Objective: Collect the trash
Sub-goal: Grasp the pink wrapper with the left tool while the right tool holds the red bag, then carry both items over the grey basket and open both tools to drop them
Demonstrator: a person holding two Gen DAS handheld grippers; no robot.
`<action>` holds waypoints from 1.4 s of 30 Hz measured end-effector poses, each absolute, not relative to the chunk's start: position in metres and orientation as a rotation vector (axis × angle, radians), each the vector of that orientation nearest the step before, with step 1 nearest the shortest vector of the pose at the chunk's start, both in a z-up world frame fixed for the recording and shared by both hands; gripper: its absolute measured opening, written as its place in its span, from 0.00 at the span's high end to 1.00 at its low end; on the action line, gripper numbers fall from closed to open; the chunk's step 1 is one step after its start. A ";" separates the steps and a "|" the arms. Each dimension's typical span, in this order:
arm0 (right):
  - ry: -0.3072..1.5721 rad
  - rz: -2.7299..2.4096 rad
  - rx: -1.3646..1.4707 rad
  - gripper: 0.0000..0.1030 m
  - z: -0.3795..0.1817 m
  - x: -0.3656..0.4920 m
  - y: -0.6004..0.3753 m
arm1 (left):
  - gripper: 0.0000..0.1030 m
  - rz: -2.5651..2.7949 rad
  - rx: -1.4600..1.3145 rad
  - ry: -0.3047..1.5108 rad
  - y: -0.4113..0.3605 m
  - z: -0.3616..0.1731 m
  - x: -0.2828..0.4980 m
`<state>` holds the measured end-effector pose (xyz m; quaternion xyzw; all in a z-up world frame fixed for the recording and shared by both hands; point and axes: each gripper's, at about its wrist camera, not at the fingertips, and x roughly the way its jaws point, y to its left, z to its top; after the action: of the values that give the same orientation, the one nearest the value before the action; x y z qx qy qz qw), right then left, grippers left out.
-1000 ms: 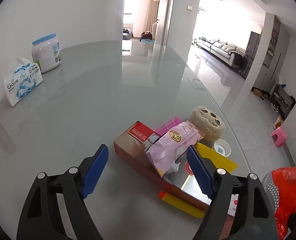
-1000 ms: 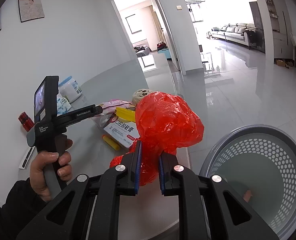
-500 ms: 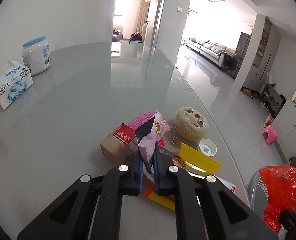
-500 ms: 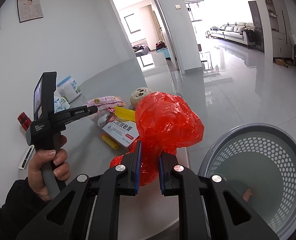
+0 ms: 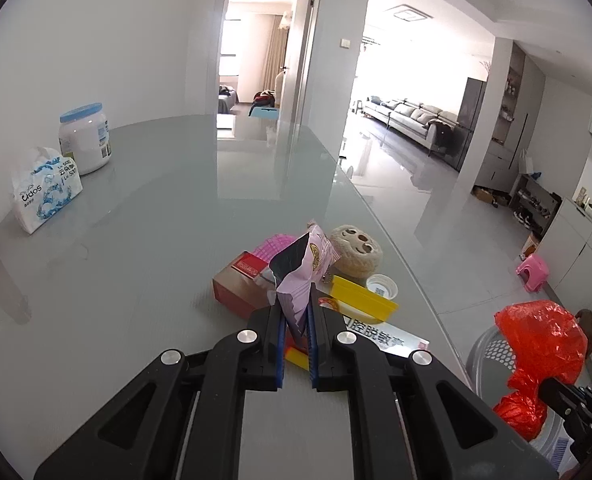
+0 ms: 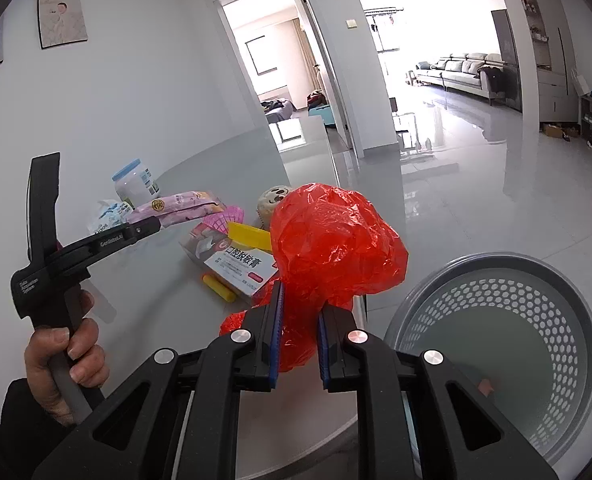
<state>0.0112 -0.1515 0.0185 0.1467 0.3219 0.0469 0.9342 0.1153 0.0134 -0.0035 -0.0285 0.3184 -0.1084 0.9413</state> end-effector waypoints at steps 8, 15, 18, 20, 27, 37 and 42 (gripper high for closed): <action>0.655 0.007 0.319 0.86 0.017 -0.019 -0.186 | 0.91 -0.355 -0.018 0.642 -0.036 0.005 0.071; 0.660 -0.101 0.350 0.86 0.008 -0.051 -0.229 | 0.91 -0.509 0.023 0.675 -0.100 0.000 0.040; 0.671 -0.141 0.370 0.86 0.000 -0.060 -0.246 | 0.91 -0.567 0.042 0.705 -0.127 -0.009 0.032; 0.678 -0.168 0.386 0.86 -0.006 -0.066 -0.257 | 0.91 -0.596 0.062 0.725 -0.143 -0.016 0.027; 0.716 -0.214 0.418 0.86 -0.027 -0.072 -0.280 | 0.91 -0.666 0.113 0.805 -0.181 -0.045 0.028; 0.777 -0.231 0.451 0.84 -0.055 -0.064 -0.292 | 0.91 -0.676 0.152 0.879 -0.203 -0.077 0.038; 0.790 -0.235 0.462 0.84 -0.062 -0.061 -0.294 | 0.91 -0.688 0.167 0.897 -0.211 -0.083 0.037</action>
<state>-0.0608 -0.2942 -0.0624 0.2223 0.3803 -0.1133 0.8906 0.0368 -0.2112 -0.0831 0.0789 0.4244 -0.3254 0.8413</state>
